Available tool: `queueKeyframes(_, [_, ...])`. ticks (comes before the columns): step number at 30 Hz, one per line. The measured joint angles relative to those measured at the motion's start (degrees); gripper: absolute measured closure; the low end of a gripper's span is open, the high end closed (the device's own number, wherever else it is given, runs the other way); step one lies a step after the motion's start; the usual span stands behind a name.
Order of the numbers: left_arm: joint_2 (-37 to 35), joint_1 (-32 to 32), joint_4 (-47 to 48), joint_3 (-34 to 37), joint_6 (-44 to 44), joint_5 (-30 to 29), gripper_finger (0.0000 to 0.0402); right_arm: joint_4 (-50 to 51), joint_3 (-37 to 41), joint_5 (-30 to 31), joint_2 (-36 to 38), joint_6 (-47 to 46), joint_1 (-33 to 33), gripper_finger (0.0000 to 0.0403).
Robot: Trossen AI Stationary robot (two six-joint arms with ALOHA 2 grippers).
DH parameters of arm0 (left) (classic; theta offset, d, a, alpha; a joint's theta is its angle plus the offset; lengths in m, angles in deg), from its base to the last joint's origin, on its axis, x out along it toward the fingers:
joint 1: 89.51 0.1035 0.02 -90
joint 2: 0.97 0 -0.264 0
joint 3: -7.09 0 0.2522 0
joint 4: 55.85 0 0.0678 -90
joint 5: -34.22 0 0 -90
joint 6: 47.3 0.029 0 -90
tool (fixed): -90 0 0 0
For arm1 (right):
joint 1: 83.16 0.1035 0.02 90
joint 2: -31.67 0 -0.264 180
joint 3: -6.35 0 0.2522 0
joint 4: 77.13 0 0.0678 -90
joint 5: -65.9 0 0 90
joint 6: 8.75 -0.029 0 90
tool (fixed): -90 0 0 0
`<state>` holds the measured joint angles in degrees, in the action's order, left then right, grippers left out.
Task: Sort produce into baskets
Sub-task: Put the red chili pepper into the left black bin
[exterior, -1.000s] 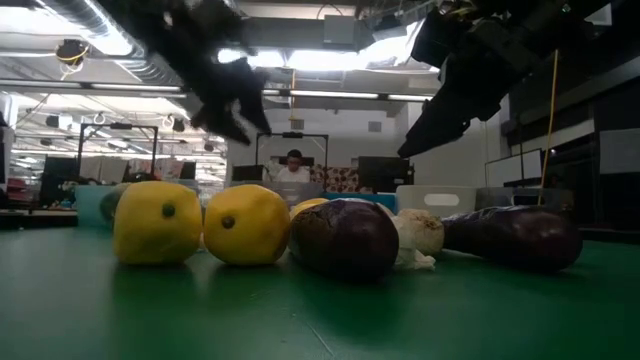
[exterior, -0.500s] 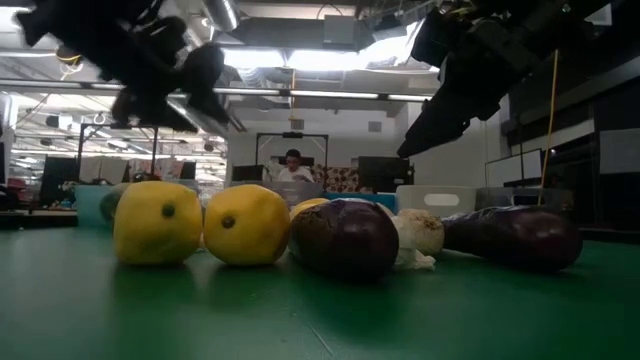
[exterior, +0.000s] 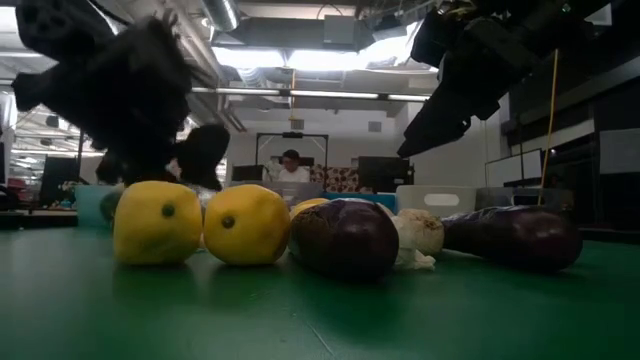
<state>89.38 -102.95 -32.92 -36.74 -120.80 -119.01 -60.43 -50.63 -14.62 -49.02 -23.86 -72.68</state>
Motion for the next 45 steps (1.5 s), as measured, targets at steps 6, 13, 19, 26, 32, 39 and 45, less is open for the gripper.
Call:
queueKeyframes(6, [6.64, -2.28, -0.69, 0.0, -7.51, 1.47, 0.0113, 0.09, 0.0, 0.0, 0.0, -0.04, 0.0, 0.0084])
queueKeyframes(13, [11.98, -1.81, -0.78, -0.1, -14.71, 1.77, 0.0119, 0.11, 0.0, 0.0, 0.0, -0.04, 0.0, 0.0084])
queueKeyframes(19, [13.09, -1.58, -0.28, -0.09, -16.01, 1.76, 0.0182, 0.13, 0.0, 0.0, 0.0, -0.04, 0.0, 0.0084])
queueKeyframes(26, [12.6, -1.68, 0.01, 0.04, -19.1, 1.86, 0.0294, 0.13, 0.0, 0.0, 0.0, -0.04, 0.0, 0.0084])
queueKeyframes(32, [8.99, -1.74, -1.93, -0.94, -18.93, 5.53, 0.0351, 0.15, 0.0, 0.0, 0.0, -0.04, 0.0, 0.0084])
queueKeyframes(39, [0.87, 0.44, -1.31, -3.04, -11.32, 2.25, 0.0347, 0.17, 0.0, -0.01, 0.0, -0.04, 0.0, 0.0084])
queueKeyframes(45, [-5.66, 7.45, -7.44, -5.92, 5.16, -0.87, 0.0347, 0.0, 0.0, 0.0, 0.0, -0.04, 0.0, 0.0084])
